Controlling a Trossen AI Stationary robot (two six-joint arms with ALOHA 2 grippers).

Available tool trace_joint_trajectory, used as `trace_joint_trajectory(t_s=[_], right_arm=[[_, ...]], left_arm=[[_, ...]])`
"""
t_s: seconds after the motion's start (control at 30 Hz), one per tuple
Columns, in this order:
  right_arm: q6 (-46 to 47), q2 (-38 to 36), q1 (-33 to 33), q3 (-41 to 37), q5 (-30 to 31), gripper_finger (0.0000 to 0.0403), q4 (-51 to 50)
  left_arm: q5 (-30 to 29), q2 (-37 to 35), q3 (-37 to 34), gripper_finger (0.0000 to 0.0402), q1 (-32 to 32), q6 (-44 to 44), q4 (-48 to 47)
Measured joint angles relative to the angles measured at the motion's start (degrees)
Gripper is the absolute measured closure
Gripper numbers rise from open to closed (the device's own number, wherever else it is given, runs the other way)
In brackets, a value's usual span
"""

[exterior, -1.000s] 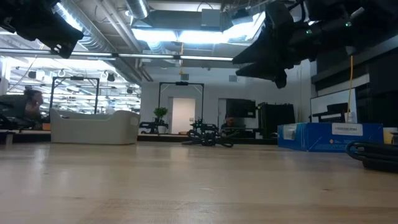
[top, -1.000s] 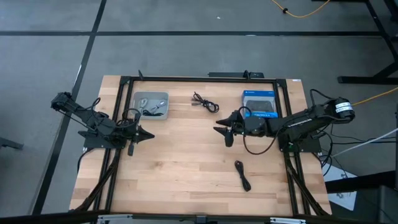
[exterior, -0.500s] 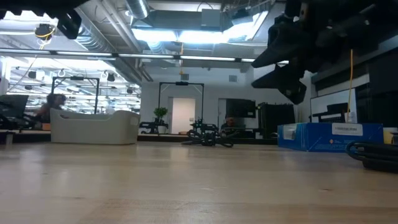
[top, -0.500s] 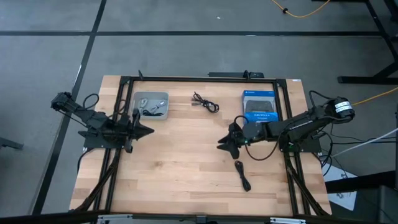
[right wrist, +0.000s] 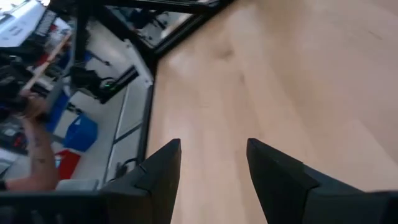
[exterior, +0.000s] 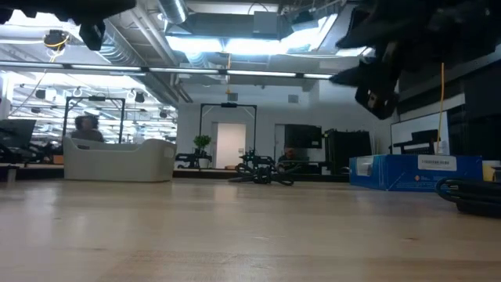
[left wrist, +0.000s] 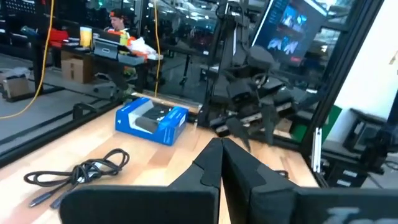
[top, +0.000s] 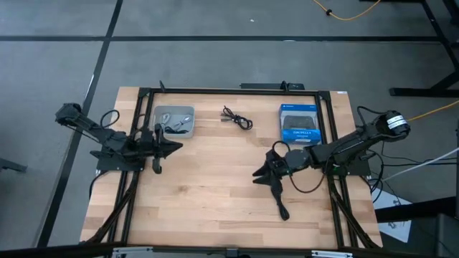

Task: Pick and place USB-C Cables
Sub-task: Put the bottom black charger cable into the gray bin

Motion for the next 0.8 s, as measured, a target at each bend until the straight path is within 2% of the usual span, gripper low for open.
trace_joint_trajectory(t_s=[0.13, 0.2, 0.4, 0.57, 0.7, 0.8], right_arm=[[0.2, -2.0, 2.0, 0.0, 0.4, 0.0215, -1.2], [0.2, -3.4, 2.7, 0.0, 2.6, 0.0215, -3.1], [0.9, -9.8, 2.9, 0.7, 9.8, 0.0233, -15.8], [-6.1, -16.0, 2.6, 4.5, 20.2, 0.0243, -29.5], [-15.0, -19.8, 1.7, 7.8, 29.6, 0.0244, -35.8], [-17.9, -21.6, 1.1, 9.8, 34.6, 0.0244, -40.4]], left_arm=[[0.0, 5.4, 0.0, 0.0401, 0.7, 1.2, 3.0], [0.0, 8.2, 0.0, 0.0401, 1.6, 1.9, 4.0], [0.2, 14.5, 0.0, 0.0401, 5.1, 1.9, 9.3], [2.3, 17.8, 0.0, 0.0401, 7.7, 1.4, 13.8], [4.1, 19.8, 0.0, 0.0401, 8.9, 0.8, 15.8], [5.0, 21.4, 0.0, 0.0401, 9.5, -1.6, 17.1]])
